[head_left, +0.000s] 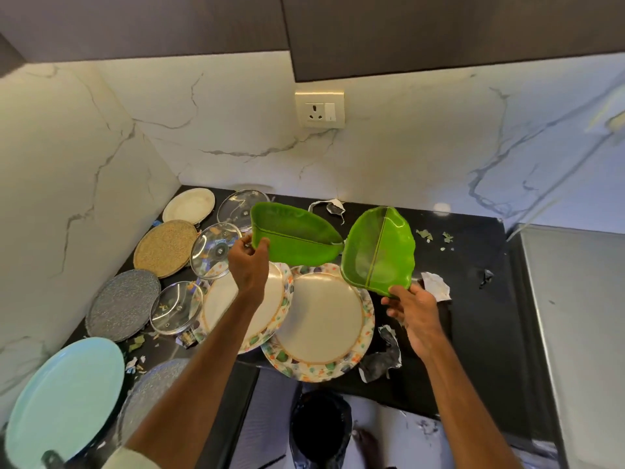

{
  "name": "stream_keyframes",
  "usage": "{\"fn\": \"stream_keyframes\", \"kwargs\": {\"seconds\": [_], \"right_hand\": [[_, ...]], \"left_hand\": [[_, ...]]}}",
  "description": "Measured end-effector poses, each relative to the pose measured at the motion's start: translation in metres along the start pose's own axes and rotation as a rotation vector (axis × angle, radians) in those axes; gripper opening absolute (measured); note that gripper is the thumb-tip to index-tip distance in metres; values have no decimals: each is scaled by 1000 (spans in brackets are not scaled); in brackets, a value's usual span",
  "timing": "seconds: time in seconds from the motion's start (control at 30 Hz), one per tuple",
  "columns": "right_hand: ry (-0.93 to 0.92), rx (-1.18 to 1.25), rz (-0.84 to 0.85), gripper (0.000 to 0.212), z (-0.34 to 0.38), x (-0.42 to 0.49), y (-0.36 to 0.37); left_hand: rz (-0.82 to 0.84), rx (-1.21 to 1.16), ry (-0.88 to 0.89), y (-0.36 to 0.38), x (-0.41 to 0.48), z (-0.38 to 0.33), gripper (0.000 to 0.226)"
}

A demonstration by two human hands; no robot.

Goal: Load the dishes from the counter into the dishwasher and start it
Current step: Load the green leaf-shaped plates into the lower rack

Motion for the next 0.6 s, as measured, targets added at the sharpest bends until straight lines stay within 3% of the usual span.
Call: {"fn": "stream_keyframes", "kwargs": {"seconds": [0.17, 0.27, 0.43, 0.6], "right_hand": [[19, 65, 42, 15, -17, -44, -35], [-21, 41, 24, 21, -29, -72, -55], [-81, 162, -96, 23, -57, -125, -95], [-69, 228, -179, 24, -111, -187, -136]], "left_hand": [[4, -169, -76, 13, -38, -23, 23], [87, -246, -157, 27, -63, -23, 47], [408, -248, -325, 40, -130, -2, 28], [831, -197, -600, 39, -205, 38, 37]]}}
Point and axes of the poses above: each hand's wrist, its own x-axis towards the middle knuckle, its own y-axis out of the palm, z = x × y, the point moved 5 cm from there along x, towards the middle knuckle, and after that the axes turned 8 degrees about y, right-handed, at the moved point
